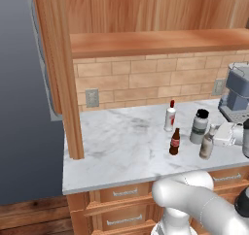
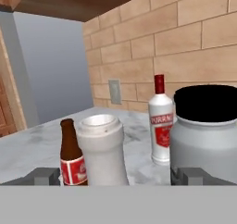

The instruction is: Sort all alcoholic drinks to one cabinet, and non-alcoholic drinks to the other.

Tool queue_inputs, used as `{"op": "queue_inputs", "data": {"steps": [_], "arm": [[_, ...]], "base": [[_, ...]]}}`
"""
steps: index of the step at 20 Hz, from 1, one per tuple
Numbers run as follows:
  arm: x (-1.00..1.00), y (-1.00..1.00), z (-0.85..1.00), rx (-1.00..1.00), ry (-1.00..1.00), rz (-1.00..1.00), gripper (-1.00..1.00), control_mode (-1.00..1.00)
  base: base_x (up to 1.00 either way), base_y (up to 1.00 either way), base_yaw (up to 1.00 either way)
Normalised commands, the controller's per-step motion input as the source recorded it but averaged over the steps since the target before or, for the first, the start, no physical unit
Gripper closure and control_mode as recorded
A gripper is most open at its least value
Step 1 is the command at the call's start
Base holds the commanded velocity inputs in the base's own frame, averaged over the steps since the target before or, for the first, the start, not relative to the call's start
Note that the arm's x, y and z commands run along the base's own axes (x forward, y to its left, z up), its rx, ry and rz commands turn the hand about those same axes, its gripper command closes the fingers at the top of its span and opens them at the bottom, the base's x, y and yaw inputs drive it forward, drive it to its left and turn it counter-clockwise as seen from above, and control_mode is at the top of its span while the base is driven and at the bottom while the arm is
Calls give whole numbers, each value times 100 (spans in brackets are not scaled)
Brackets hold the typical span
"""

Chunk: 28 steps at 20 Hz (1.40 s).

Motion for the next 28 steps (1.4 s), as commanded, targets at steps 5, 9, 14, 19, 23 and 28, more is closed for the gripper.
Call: {"op": "queue_inputs", "data": {"steps": [5,9,14,19,23,28], "arm": [[3,3,0,0,0,-3,100,-100],[0,1,0,0,0,-7,100,-100],[-1,0,5,1,0,-9,100,-100],[-25,0,59,1,-9,-10,100,-100],[-47,0,95,0,-12,-7,100,-100],[-49,1,99,0,-9,-2,100,-100]], "base": [[0,0,0],[0,0,0],[0,0,0],[0,0,0],[0,0,0],[0,0,0]]}}
